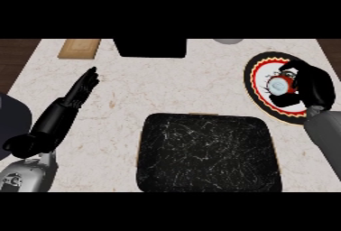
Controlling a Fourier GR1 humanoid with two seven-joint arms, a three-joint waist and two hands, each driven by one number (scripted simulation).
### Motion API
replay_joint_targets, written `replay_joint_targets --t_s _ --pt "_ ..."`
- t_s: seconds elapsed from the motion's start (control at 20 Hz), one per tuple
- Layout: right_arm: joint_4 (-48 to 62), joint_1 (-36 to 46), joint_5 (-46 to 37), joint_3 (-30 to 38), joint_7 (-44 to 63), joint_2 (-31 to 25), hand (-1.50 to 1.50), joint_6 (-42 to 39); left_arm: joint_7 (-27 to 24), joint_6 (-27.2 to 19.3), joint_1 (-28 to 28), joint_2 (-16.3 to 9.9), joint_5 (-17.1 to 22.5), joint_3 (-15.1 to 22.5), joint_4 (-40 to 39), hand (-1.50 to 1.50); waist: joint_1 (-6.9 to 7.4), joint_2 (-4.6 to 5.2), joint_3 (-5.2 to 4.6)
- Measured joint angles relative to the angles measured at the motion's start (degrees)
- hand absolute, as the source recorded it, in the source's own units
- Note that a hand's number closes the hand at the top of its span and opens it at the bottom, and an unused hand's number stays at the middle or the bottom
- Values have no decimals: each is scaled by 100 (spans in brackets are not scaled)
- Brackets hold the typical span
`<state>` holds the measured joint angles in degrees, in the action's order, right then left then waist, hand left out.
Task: Pick the can from the tray and place it in the plate
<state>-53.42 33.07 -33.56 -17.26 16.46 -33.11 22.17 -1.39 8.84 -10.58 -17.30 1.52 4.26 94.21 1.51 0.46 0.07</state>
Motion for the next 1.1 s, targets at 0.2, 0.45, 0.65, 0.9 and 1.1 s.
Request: replay_joint_targets --t_s 0.2,0.45,0.65,0.9,1.1 --pt "1358 418 109 338 -765 247 -150 54 79 28 -80 45 -11 -13 27 0 38 16 4" --pt "2449 762 294 840 -2040 397 -150 442 50 47 -98 111 -57 -49 -30 0 29 21 6" --pt "2810 909 615 1276 -2959 429 -150 538 -6 75 -36 115 -107 -83 -26 0 18 18 8" --pt "2726 948 1231 1825 -3968 429 -150 170 50 149 45 79 -55 -169 60 0 -34 -9 5" --pt "2566 818 1956 2324 -4439 537 -150 -577 11 112 99 91 -111 -207 45 0 -109 -32 1"
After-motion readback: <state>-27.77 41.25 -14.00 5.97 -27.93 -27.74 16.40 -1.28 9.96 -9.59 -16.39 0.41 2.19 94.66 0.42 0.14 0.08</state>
